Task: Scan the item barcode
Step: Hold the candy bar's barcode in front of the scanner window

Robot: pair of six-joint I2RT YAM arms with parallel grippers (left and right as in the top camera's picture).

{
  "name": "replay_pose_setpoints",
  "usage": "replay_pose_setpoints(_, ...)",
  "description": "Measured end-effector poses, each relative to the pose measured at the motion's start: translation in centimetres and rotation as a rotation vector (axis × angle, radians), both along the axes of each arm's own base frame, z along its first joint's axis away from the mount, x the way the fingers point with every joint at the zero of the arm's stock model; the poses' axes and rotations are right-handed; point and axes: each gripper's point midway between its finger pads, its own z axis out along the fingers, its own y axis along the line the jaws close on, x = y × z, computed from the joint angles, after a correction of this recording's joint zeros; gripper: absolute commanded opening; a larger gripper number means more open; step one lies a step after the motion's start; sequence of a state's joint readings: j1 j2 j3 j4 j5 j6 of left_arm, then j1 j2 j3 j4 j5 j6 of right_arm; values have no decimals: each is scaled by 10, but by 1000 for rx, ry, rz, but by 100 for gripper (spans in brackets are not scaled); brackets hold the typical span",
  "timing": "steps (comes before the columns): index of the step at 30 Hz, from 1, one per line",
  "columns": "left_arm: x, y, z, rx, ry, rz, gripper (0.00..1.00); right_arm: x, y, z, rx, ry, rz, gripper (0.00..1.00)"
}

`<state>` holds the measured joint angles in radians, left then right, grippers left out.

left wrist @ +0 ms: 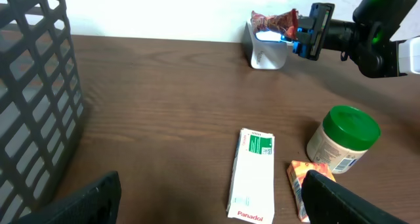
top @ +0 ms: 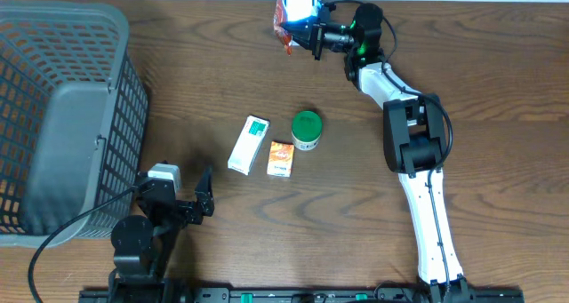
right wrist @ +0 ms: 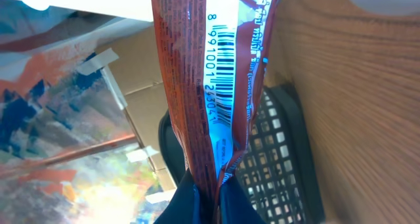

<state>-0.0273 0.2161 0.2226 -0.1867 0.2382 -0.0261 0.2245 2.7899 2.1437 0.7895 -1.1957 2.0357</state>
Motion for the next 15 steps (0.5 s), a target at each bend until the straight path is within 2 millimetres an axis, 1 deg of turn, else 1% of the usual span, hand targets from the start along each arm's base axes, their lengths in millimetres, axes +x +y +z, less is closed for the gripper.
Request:
replay_pose_setpoints(3, 0, 0, 0, 0, 0, 0, 87, -1, -2, 7, 7, -37, 10, 1)
replay_pose_setpoints(5, 0, 0, 0, 0, 0, 0, 87, 3, -6, 14, 2, -24, 15, 1)
replay_pose_setpoints(8, 0, 0, 0, 0, 0, 0, 87, 11, -22, 26, -4, -10, 15, 1)
replay_pose_setpoints(11, 0, 0, 0, 0, 0, 0, 87, 19, -48, 48, 0, -83, 7, 1)
replay_pose_setpoints(13, 0, 0, 0, 0, 0, 0, 87, 21, -65, 72, 4, -184, 6, 1)
replay_pose_setpoints(15, 0, 0, 0, 0, 0, 0, 87, 20, -82, 102, 3, -309, 6, 1)
